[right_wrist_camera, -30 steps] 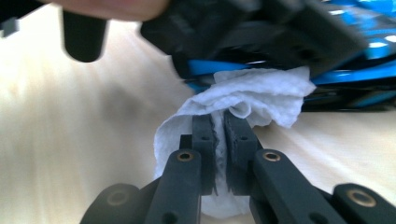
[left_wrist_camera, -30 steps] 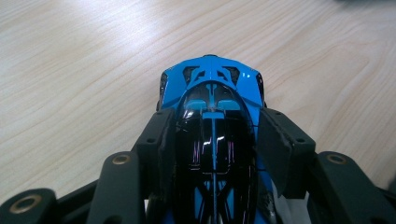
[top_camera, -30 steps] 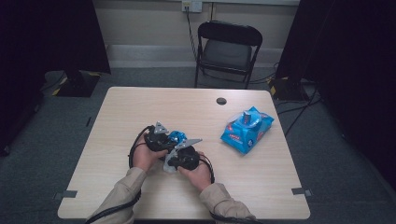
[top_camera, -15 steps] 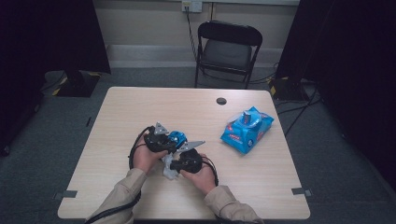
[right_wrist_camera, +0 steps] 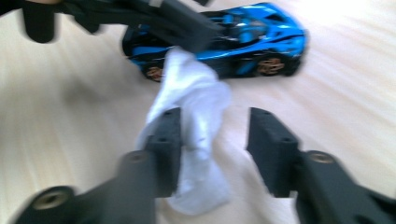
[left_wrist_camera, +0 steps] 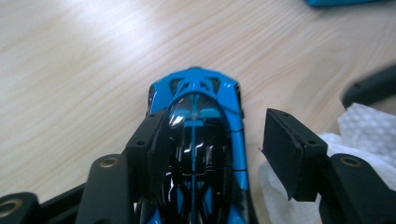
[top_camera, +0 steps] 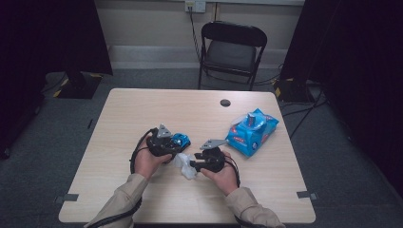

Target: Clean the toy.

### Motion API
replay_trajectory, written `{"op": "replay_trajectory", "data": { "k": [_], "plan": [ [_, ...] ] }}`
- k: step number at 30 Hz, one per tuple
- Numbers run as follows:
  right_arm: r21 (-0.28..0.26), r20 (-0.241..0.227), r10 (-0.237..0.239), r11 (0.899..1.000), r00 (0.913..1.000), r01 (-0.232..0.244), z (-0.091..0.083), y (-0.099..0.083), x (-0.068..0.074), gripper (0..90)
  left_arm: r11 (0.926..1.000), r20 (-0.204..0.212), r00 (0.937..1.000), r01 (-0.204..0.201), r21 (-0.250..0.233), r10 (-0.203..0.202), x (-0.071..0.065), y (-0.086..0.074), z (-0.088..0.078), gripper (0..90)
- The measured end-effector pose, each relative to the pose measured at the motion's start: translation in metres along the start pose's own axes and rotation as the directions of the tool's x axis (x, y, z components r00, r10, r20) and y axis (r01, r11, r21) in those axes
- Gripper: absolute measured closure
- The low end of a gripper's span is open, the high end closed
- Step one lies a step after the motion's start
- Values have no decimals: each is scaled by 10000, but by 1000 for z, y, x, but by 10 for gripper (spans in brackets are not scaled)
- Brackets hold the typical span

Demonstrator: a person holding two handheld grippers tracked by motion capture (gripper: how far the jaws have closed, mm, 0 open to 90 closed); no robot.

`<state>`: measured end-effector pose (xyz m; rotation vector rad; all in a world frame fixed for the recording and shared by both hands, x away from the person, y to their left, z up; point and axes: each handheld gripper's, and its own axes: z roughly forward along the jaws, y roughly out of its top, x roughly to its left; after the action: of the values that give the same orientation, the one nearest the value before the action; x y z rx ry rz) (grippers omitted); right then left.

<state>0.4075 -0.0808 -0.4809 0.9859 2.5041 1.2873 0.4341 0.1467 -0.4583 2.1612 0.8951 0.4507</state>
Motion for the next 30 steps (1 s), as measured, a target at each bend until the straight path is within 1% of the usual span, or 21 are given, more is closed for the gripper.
{"op": "replay_trajectory", "data": {
  "k": [1, 3, 5, 6, 8, 9, 10, 11, 13, 14, 15, 16, 17, 18, 19, 21, 22, 23, 26, 27, 30],
  "plan": [
    [-36, 106, -75, 10000, 9999, 76, -3, 1, -2, 516, 10000, 35, 10000, 17, -80, -17, -1, 1, -2, 413],
    [-66, 391, -30, 10000, 9992, 33, -8, 1, -6, 447, 9999, 201, 9998, 61, -156, -58, -5, 3, -8, 410],
    [33, 592, 1, 10000, 9982, -3, -12, 0, -12, 431, 9995, 387, 9990, 226, -243, -216, -12, 3, -12, 407],
    [47, 709, 11, 10000, 9975, -15, -14, 0, -15, 410, 9994, 441, 9990, 58, -328, -43, -16, 2, -15, 399],
    [79, 893, -5, 10000, 9960, -2, -19, -1, -19, 395, 9993, 726, 9973, 109, -364, -82, -25, -1, -16, 384],
    [66, 1056, -58, 10000, 9944, 51, -21, -2, -21, 384, 9995, 762, 9971, -48, -311, 72, -28, -3, -17, 376],
    [16, 1132, 26, 10000, 9936, -28, -24, -2, -23, 374, 9993, 936, 9956, -76, -358, 109, -33, -4, -16, 369],
    [-24, 1175, 133, 9999, 9930, -131, -26, -3, -26, 369, 9991, 1086, 9938, -185, -375, 225, -37, -6, -16, 366],
    [-142, 1322, 316, 9995, 9907, -300, -31, -4, -30, 350, 9992, 1285, 9913, -254, -296, 290, -44, -10, -12, 351],
    [-172, 1361, 351, 9993, 9901, -330, -33, -4, -32, 350, 9995, 1496, 9884, -224, -206, 252, -48, -12, -8, 350],
    [-211, 1440, 416, 9990, 9887, -390, -35, -5, -34, 348, 9996, 1526, 9880, -233, -144, 252, -50, -14, -6, 349],
    [-220, 1495, 436, 9989, 9878, -408, -36, -6, -35, 344, 9993, 1648, 9857, -336, -169, 360, -54, -15, -3, 344],
    [-277, 1524, 479, 9986, 9872, -441, -38, -7, -37, 341, 9989, 1708, 9842, -433, -178, 457, -55, -16, 0, 347],
    [-286, 1533, 509, 9985, 9869, -471, -38, -7, -38, 337, 9987, 1756, 9832, -500, -62, 503, -58, -17, 3, 349],
    [-279, 1560, 548, 9983, 9862, -510, -39, -8, -39, 325, 9984, 1713, 9836, -570, -23, 566, -59, -18, 6, 350],
    [-216, 1603, 549, 9984, 9855, -521, -39, -10, -41, 307, 9986, 1731, 9836, -528, 81, 506, -60, -19, 11, 373],
    [-173, 1621, 532, 9985, 9853, -511, -39, -10, -42, 301, 9985, 1742, 9833, -540, 40, 525, -61, -20, 14, 376],
    [-170, 1623, 561, 9984, 9851, -541, -39, -11, -43, 294, 9978, 1784, 9818, -665, 54, 645, -62, -20, 16, 378],
    [-201, 1643, 550, 9984, 9849, -524, -38, -13, -44, 287, 9961, 1783, 9812, -810, 361, 733, -64, -22, 20, 456],
    [-185, 1656, 566, 9984, 9846, -542, -38, -13, -45, 277, 9949, 1890, 9788, -898, 464, 796, -64, -22, 20, 509],
    [-144, 1673, 531, 9986, 9845, -514, -36, -12, -46, 262, 9952, 1968, 9787, -725, 654, 584, -63, -22, 18, 628]
  ]
}}
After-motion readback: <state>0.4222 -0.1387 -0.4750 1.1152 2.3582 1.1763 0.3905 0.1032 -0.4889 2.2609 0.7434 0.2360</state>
